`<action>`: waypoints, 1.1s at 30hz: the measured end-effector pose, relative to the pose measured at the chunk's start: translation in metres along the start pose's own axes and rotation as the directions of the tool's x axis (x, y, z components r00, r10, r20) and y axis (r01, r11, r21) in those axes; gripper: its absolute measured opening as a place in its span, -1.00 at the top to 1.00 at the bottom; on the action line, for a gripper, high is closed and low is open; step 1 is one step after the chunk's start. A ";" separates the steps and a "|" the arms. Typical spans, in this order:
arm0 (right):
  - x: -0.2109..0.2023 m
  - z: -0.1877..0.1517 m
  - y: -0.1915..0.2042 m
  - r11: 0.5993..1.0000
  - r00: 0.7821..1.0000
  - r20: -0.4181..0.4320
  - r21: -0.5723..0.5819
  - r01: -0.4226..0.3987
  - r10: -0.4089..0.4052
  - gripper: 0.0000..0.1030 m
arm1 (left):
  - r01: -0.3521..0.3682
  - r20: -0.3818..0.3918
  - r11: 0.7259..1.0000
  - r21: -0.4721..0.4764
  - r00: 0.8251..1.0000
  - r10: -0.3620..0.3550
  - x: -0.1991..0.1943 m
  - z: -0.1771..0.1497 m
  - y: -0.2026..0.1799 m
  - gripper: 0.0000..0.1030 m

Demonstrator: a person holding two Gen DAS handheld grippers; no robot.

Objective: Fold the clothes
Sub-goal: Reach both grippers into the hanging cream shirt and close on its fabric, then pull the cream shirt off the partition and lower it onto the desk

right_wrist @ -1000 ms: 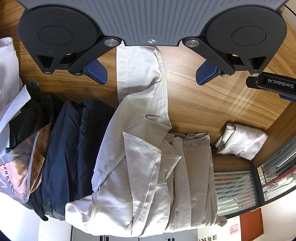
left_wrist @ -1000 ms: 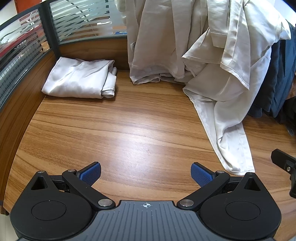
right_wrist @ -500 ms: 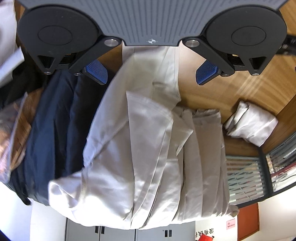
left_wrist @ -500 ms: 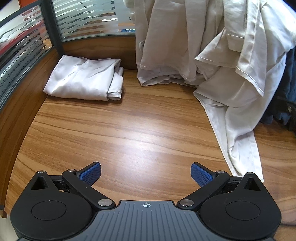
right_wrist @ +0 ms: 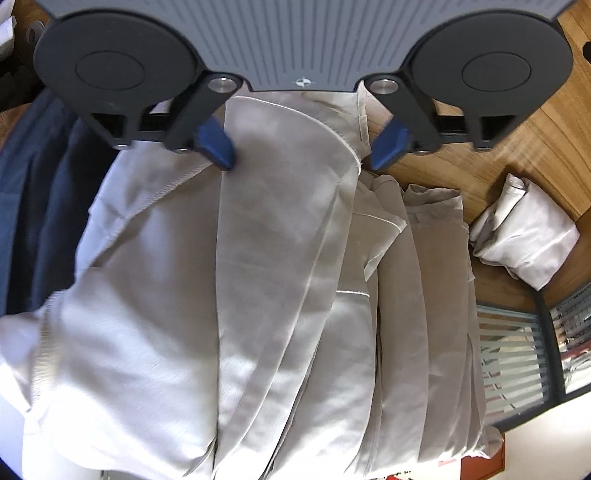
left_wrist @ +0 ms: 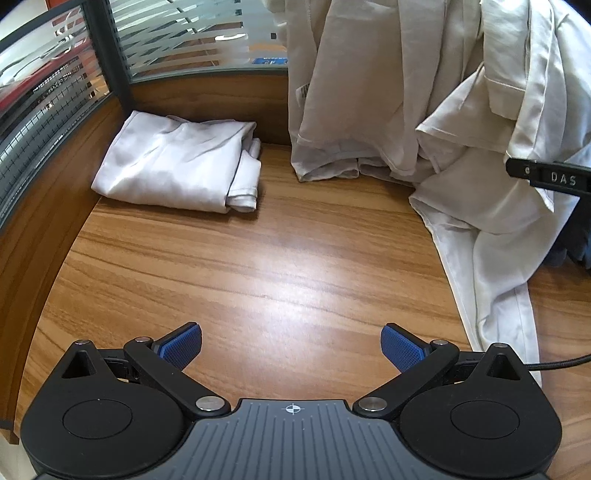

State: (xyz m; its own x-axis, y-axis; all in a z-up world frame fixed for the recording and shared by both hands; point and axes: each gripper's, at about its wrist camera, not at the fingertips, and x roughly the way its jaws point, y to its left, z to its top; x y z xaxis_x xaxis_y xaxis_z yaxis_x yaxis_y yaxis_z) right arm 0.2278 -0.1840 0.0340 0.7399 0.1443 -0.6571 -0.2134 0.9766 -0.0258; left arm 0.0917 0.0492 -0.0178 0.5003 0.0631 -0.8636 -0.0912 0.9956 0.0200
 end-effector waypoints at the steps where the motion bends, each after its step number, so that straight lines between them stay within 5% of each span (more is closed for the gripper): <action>1: 0.001 0.000 -0.001 1.000 1.000 -0.004 0.005 -0.005 0.005 -0.23 | 0.001 0.005 1.000 0.002 1.000 -0.001 0.000 0.002 0.000 -1.00; 2: 0.000 -0.001 -0.002 1.000 1.000 -0.007 0.012 -0.013 0.013 -0.04 | 0.001 0.010 1.000 0.005 1.000 -0.001 -0.001 0.004 -0.001 -1.00; 4: -0.003 -0.003 -0.004 0.999 0.999 -0.017 0.027 -0.033 0.034 0.88 | 0.006 0.020 1.000 0.011 1.000 -0.006 -0.004 0.008 -0.002 -1.00; 5: -0.008 -0.006 -0.005 0.999 0.999 -0.017 0.035 -0.040 0.041 0.95 | 0.019 0.023 1.000 0.008 1.000 -0.019 -0.006 0.011 -0.002 -1.00; 12: -0.065 -0.031 0.003 0.992 0.992 0.020 0.014 -0.127 0.127 0.96 | 0.150 0.079 0.989 0.004 0.986 -0.150 -0.036 0.031 -0.017 -1.00; 22: -0.145 -0.078 0.022 0.976 0.976 -0.005 0.001 -0.218 0.218 0.96 | 0.349 0.130 0.936 0.041 0.927 -0.351 -0.073 0.048 -0.064 -1.00; 33: -0.202 -0.134 0.045 0.941 0.937 -0.092 0.018 -0.338 0.338 0.96 | 0.459 0.067 0.884 0.085 0.883 -0.465 -0.069 0.038 -0.114 -0.99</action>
State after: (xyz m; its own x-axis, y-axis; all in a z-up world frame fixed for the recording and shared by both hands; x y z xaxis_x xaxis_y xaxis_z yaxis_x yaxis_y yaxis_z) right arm -0.0170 -0.1911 0.0644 0.5623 0.4507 -0.6933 -0.4394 0.8731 0.2112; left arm 0.1000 -0.0660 0.0584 0.5416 -0.4021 -0.7382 0.2218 0.9154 -0.3359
